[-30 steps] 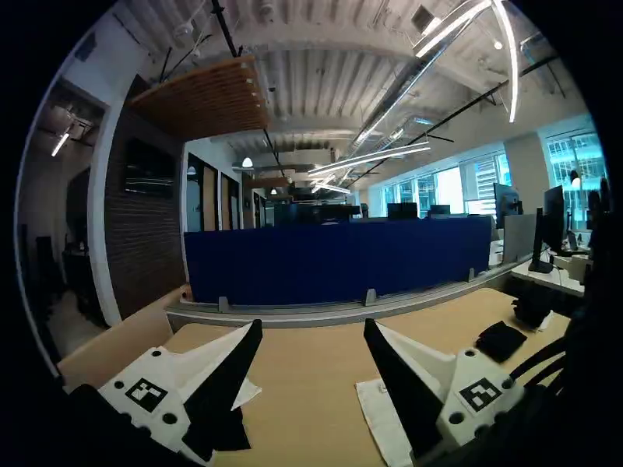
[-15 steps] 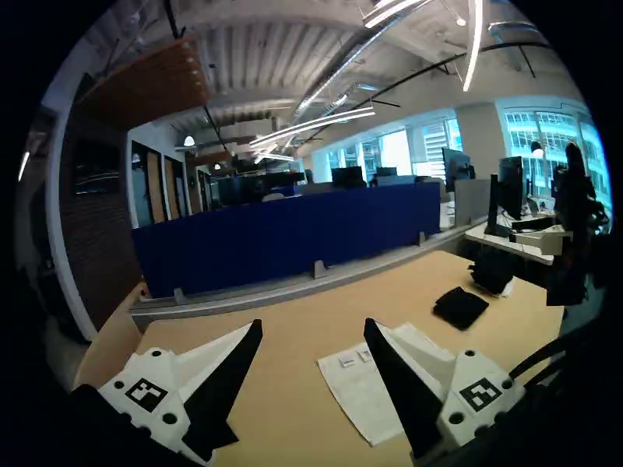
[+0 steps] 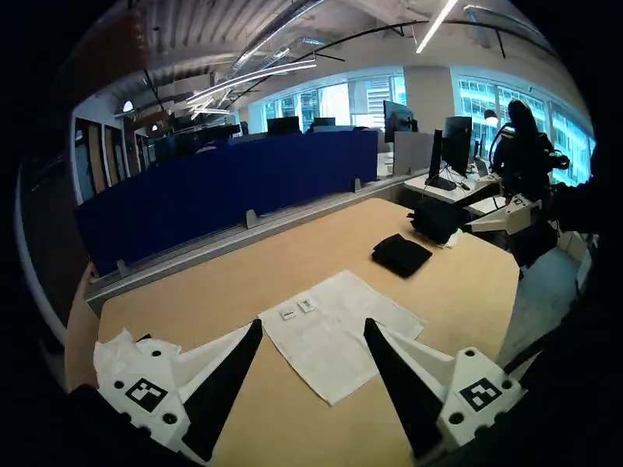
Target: Fold towel
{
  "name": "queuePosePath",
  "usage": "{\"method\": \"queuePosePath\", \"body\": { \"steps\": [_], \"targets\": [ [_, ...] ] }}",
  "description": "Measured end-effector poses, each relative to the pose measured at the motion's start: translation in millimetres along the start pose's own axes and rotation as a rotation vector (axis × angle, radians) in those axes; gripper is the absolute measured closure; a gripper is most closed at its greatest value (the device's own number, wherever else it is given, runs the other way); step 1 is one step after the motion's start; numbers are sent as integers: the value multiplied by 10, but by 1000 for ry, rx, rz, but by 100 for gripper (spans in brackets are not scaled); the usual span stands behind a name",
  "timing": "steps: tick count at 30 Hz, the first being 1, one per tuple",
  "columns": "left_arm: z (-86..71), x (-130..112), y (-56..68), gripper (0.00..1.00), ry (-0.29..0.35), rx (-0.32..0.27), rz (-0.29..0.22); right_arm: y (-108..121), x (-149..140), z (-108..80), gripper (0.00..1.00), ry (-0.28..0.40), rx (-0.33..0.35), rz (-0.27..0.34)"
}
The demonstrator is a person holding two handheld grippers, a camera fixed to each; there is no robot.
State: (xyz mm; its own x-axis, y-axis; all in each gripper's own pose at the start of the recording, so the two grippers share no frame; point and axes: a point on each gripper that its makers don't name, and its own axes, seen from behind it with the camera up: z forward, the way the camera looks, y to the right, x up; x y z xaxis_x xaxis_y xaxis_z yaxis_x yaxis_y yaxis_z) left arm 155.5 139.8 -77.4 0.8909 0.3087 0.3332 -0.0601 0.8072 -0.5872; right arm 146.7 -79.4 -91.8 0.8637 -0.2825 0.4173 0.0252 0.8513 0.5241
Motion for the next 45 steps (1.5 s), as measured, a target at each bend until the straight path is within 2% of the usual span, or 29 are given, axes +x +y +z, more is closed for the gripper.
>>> {"method": "queuePosePath", "body": {
  "steps": [5,11,17,23,33,41,45],
  "targets": [
    [67,-82,22,3,-10,0,12,-11,-45,66,0,-15,6,-4],
    [186,-259,31,3,-26,-1,-3,-41,-218,198,0,-46,12,-28],
    [361,-619,133,3,-59,-16,3,-96,-517,400,0,-71,23,-40],
    [578,-1022,224,3,-100,-32,18,-167,-876,620,0,-107,46,-22],
    [969,-1696,335,3,-199,-65,-9,-184,-1489,980,0,-182,56,-30],
    [1168,-2097,422,3,-269,-85,-40,-230,-1971,1128,0,-258,74,-24],
    [1233,-2277,424,3,-305,-82,-56,-253,-2183,1164,1,-302,82,-8]
  ]
}}
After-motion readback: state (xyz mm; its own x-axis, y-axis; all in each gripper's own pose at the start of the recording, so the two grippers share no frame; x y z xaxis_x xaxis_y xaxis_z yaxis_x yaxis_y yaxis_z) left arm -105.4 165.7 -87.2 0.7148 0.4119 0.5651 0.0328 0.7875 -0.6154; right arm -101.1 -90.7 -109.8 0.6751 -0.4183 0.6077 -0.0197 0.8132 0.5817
